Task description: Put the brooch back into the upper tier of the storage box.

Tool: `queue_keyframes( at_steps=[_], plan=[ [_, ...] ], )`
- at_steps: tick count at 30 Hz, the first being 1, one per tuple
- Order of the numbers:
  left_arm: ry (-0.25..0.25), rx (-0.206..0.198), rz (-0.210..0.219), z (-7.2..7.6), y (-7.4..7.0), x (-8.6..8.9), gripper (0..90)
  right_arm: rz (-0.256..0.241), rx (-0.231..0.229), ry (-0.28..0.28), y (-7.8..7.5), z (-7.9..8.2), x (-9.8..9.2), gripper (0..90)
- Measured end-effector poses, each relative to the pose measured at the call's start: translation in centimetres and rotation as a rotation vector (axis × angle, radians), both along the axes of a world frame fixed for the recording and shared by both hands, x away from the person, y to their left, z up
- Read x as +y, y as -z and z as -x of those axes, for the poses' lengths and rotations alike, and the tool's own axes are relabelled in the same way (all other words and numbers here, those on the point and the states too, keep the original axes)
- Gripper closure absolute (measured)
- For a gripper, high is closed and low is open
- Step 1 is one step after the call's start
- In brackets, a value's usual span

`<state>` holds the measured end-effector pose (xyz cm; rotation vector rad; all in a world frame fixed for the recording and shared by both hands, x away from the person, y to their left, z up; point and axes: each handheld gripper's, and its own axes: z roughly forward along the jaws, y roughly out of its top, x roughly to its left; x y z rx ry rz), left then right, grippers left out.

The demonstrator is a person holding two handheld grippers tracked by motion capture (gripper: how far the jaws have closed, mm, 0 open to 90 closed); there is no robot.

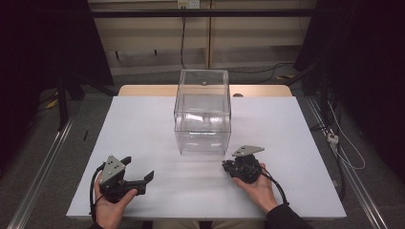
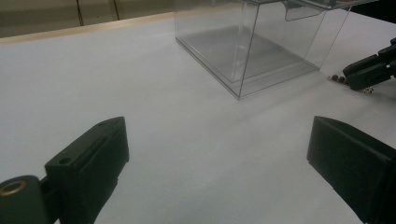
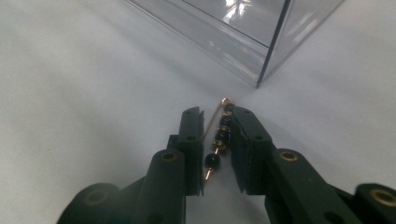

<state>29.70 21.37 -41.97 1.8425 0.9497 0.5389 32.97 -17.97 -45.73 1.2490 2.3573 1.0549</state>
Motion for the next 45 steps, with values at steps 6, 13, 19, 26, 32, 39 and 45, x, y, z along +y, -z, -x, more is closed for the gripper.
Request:
queue_keyframes(
  at_steps=[6,13,19,26,32,39,45],
  plan=[
    [-0.002,0.002,-0.002,0.0,0.0,0.0,5.4,-0.002,0.01,0.01,0.0,0.0,-0.1,80.2],
    [-0.007,0.003,-0.006,0.0,0.0,0.1,5.5,-0.017,0.033,0.027,-0.1,-0.2,-0.3,84.4],
    [-0.007,0.012,-0.007,-0.1,0.1,0.1,5.6,-0.011,0.018,0.04,-0.1,0.0,-0.1,84.9],
    [-0.004,0.014,-0.006,-0.1,0.1,0.1,5.6,-0.034,0.019,0.028,-0.2,0.0,-0.4,85.0],
    [-0.002,0.014,-0.006,-0.1,0.1,0.1,5.6,-0.042,0.02,0.027,-0.3,0.1,-0.5,84.9],
    [-0.001,0.017,0.002,-0.1,0.1,0.0,5.8,-0.064,-0.001,0.029,-0.7,0.3,-0.9,84.9],
    [-0.001,0.016,0.003,-0.1,0.1,0.0,5.7,-0.088,-0.015,0.034,-0.9,0.3,-1.4,84.9]
  ],
)
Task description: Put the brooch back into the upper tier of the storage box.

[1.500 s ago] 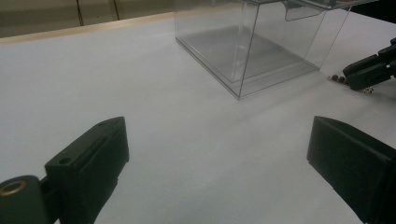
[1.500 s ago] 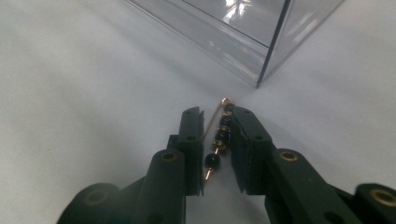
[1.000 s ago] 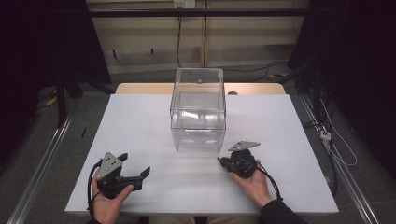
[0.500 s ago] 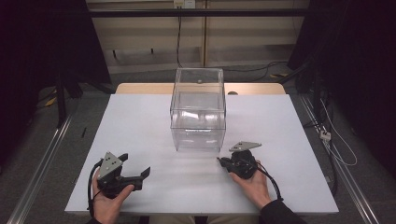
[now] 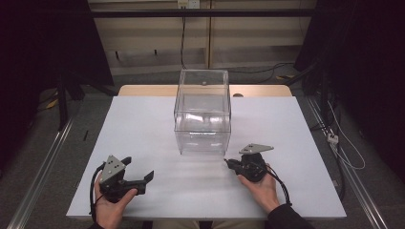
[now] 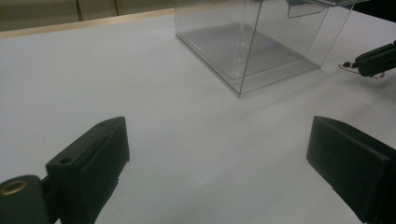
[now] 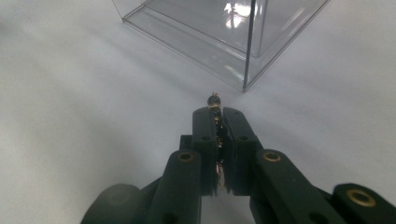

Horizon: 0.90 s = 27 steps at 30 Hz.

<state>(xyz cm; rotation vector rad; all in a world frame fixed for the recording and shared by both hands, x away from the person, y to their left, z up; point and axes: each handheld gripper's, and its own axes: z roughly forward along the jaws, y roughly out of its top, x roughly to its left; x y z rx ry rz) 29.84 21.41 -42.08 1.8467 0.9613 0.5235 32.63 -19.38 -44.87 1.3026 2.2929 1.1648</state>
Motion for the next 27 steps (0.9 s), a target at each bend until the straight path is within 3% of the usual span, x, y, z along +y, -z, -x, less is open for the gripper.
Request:
queue_keyframes(
  at_steps=[11,27],
  plan=[
    [0.01,-0.014,0.014,0.1,-0.1,0.1,4.9,-0.057,-0.041,0.015,-1.2,0.2,-1.2,84.9],
    [0.024,-0.005,0.016,0.0,-0.1,0.1,3.9,-0.055,-0.097,-0.001,-2.0,0.6,-1.8,84.9]
  ],
)
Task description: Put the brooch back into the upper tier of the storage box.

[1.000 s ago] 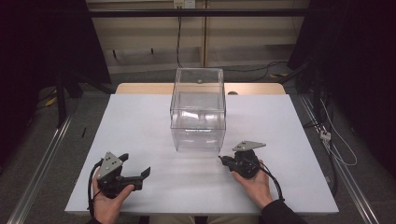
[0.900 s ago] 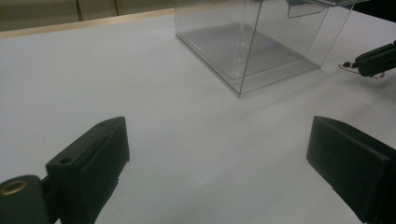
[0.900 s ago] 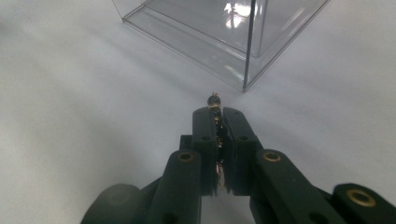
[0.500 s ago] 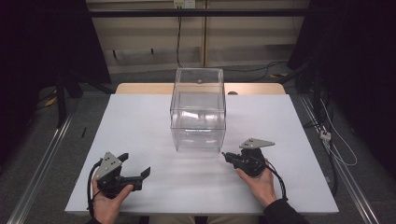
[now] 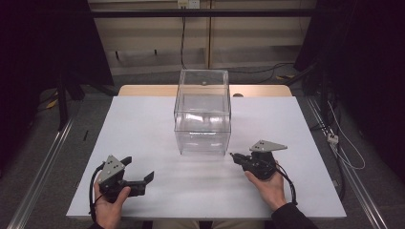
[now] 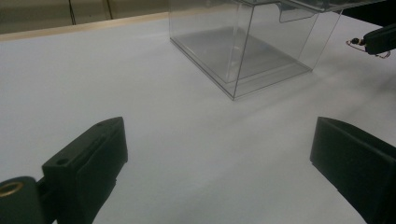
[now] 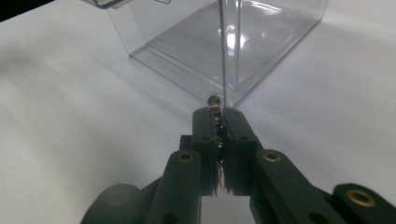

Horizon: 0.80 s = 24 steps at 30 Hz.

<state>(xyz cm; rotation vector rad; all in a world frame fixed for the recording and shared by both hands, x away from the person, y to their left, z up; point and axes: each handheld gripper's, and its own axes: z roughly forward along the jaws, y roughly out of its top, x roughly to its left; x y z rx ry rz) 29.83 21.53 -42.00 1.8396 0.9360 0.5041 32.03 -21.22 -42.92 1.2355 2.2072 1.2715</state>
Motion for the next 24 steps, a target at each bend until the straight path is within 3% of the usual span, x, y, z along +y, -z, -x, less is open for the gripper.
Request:
queue_keyframes(
  at_steps=[11,22,24],
  plan=[
    [-0.001,0.021,-0.006,-0.1,0.1,-0.1,4.0,-0.063,-0.093,0.002,-1.5,0.5,-1.0,84.9],
    [0.008,0.028,-0.015,-0.2,0.1,-0.1,4.1,-0.101,-0.143,0.027,-2.3,0.9,-1.6,85.0],
    [0.01,0.029,-0.013,-0.2,0.1,-0.1,4.1,-0.11,-0.176,0.021,-2.9,1.3,-1.6,84.9]
  ],
)
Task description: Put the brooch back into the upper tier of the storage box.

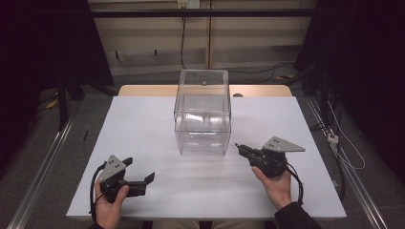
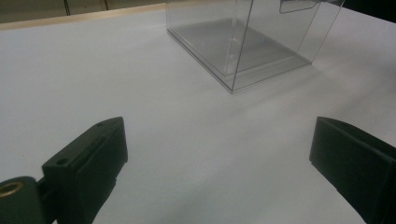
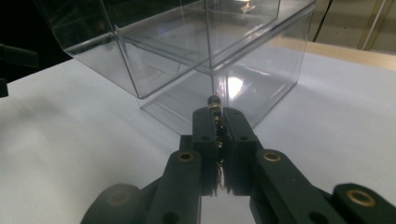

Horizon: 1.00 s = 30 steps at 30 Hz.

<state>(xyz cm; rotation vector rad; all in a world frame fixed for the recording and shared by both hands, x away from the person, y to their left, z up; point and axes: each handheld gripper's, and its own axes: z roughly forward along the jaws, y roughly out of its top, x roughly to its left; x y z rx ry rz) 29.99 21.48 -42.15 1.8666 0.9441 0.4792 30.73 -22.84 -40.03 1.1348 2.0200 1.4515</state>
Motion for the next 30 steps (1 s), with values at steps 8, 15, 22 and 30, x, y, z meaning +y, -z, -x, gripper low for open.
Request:
queue_keyframes(
  at_steps=[8,15,22,30],
  plan=[
    [-0.001,0.005,0.012,0.0,0.0,0.1,4.1,-0.012,-0.053,-0.007,-0.9,0.5,0.1,85.0],
    [0.0,0.005,0.009,0.0,0.0,0.1,4.1,-0.02,-0.078,-0.001,-1.5,0.8,-0.4,84.9],
    [0.002,0.001,0.008,0.0,0.0,0.1,4.1,-0.018,-0.102,-0.012,-1.8,1.0,-0.1,85.0],
    [0.001,0.002,0.007,0.0,0.0,0.1,4.1,-0.03,-0.127,-0.005,-2.6,1.3,-0.3,85.0]
  ],
)
